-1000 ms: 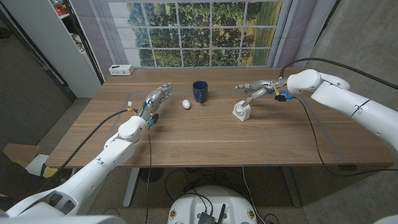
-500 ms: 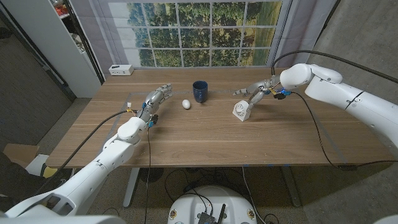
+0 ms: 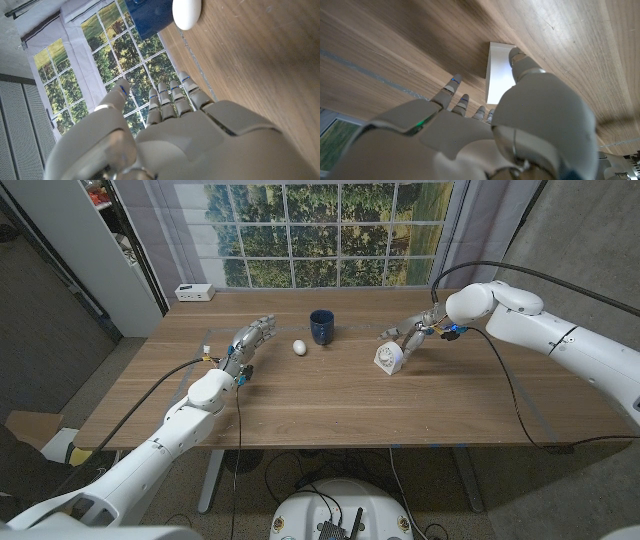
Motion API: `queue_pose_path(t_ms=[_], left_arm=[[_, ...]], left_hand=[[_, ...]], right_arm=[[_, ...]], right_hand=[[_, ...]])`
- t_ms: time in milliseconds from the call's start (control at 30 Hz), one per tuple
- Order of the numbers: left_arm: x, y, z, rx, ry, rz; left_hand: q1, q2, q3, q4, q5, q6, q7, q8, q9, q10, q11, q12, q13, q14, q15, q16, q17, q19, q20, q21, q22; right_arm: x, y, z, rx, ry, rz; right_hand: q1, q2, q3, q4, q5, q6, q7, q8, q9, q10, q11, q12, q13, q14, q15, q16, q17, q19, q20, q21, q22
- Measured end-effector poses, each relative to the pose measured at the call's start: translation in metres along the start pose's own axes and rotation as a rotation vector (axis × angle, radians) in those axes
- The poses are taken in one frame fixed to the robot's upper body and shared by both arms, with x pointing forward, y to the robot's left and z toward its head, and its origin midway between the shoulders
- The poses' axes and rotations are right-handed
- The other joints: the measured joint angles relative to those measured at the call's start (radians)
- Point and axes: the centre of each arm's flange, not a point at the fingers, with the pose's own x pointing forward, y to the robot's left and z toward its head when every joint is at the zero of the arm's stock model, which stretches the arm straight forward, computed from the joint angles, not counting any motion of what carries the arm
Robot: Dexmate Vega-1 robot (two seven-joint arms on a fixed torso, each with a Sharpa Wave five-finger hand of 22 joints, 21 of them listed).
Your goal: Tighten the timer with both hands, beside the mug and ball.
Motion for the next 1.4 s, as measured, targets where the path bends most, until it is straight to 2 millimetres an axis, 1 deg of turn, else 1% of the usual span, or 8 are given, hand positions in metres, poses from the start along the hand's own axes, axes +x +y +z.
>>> queue_pose_path(t_ms=[400,700,867,967,1133,1233,1300,1400], left_arm=[[-0.002,-0.001,-0.001,-0.001,0.004,0.007],[-0.003,-0.001,0.0,0.006,0.004,0.012],[-0.002,-0.002,0.002,0.013,0.0,0.014],[-0.002,-0.004,0.003,0.018,-0.002,0.014],[-0.002,-0.005,0.004,0.033,-0.007,0.013],[-0.002,-0.007,0.007,0.05,-0.012,0.012],[-0.002,-0.009,0.009,0.06,-0.016,0.008],[-0.003,-0.01,0.012,0.084,-0.022,0.011]], left_hand=[[0.0,0.0,-0.004,0.004,0.0,0.0,0.0,0.0,0.005,0.002,0.002,0.0,0.005,0.0,0.0,0.0,0.0,0.0,0.0,0.0,0.0],[0.004,-0.003,-0.004,0.004,0.004,0.0,0.0,0.0,0.005,0.002,0.002,0.0,0.005,0.0,0.0,0.0,0.0,-0.005,0.005,0.0,0.0],[0.008,0.0,-0.004,0.004,0.004,0.0,0.0,0.0,0.005,0.002,0.002,0.0,0.009,0.0,0.0,0.0,0.0,-0.005,0.005,-0.001,0.0],[0.008,0.0,-0.004,0.004,0.004,0.0,0.0,0.0,0.005,0.002,0.002,0.0,0.009,0.0,0.0,0.0,0.0,-0.005,0.005,-0.008,0.0],[0.017,0.002,-0.008,0.0,0.004,0.0,0.0,0.0,0.005,0.002,0.002,0.0,0.01,0.0,0.0,0.0,0.0,-0.011,0.011,-0.008,0.0],[0.019,0.0,-0.008,0.0,0.004,0.0,0.0,0.0,0.005,-0.002,0.006,0.0,0.014,-0.012,-0.001,-0.005,0.0,-0.017,0.012,-0.008,0.0],[0.036,-0.004,-0.012,-0.005,0.004,0.005,-0.005,0.0,0.005,-0.006,0.001,0.0,0.014,-0.023,-0.004,-0.005,-0.002,-0.023,0.012,-0.008,-0.002],[0.06,-0.028,-0.015,-0.024,0.004,0.034,-0.03,0.004,0.005,-0.012,-0.005,0.0,0.019,-0.033,0.0,-0.012,-0.003,-0.033,0.014,-0.011,-0.003]], right_arm=[[0.006,0.005,-0.003,-0.024,0.004,0.015],[0.011,0.011,-0.007,-0.007,-0.02,-0.011],[0.015,0.016,-0.009,0.013,-0.037,-0.026],[0.016,0.018,-0.01,0.026,-0.045,-0.033],[0.018,0.021,-0.013,0.054,-0.061,-0.05],[0.018,0.023,-0.013,0.074,-0.075,-0.066],[0.018,0.023,-0.013,0.089,-0.085,-0.079],[0.018,0.026,-0.015,0.122,-0.101,-0.097]], right_hand=[[0.039,0.032,-0.005,0.004,-0.027,0.069,-0.001,0.023,0.002,0.067,-0.006,0.016,0.009,0.038,0.003,0.015,0.005,0.028,-0.028,0.004,0.005],[0.068,0.05,-0.049,0.01,-0.032,0.167,-0.002,0.042,0.005,0.154,-0.005,0.031,0.028,0.098,-0.002,0.041,0.014,0.063,-0.044,0.015,0.005],[0.072,0.054,-0.065,0.012,-0.032,0.194,-0.002,0.042,0.005,0.188,0.001,0.042,0.036,0.128,-0.002,0.053,0.023,0.07,-0.041,0.015,0.005],[0.078,0.06,-0.085,0.015,-0.032,0.231,-0.002,0.055,0.008,0.23,0.0,0.056,0.051,0.155,-0.003,0.074,0.034,0.083,-0.039,0.015,0.005],[0.097,0.067,-0.124,0.012,-0.032,0.315,-0.003,0.079,0.025,0.308,0.005,0.102,0.105,0.233,-0.003,0.124,0.068,0.132,-0.048,0.019,0.005],[0.111,0.071,-0.14,0.012,-0.032,0.355,-0.005,0.093,0.034,0.336,0.002,0.126,0.137,0.281,-0.004,0.156,0.091,0.162,-0.05,0.019,0.005],[0.122,0.071,-0.151,0.012,-0.034,0.382,-0.004,0.101,0.04,0.356,0.002,0.139,0.155,0.307,-0.005,0.174,0.107,0.18,-0.05,0.026,0.005],[0.127,0.076,-0.164,0.014,-0.035,0.415,-0.004,0.112,0.049,0.377,0.008,0.159,0.175,0.346,-0.005,0.203,0.132,0.211,-0.052,0.032,0.01]])
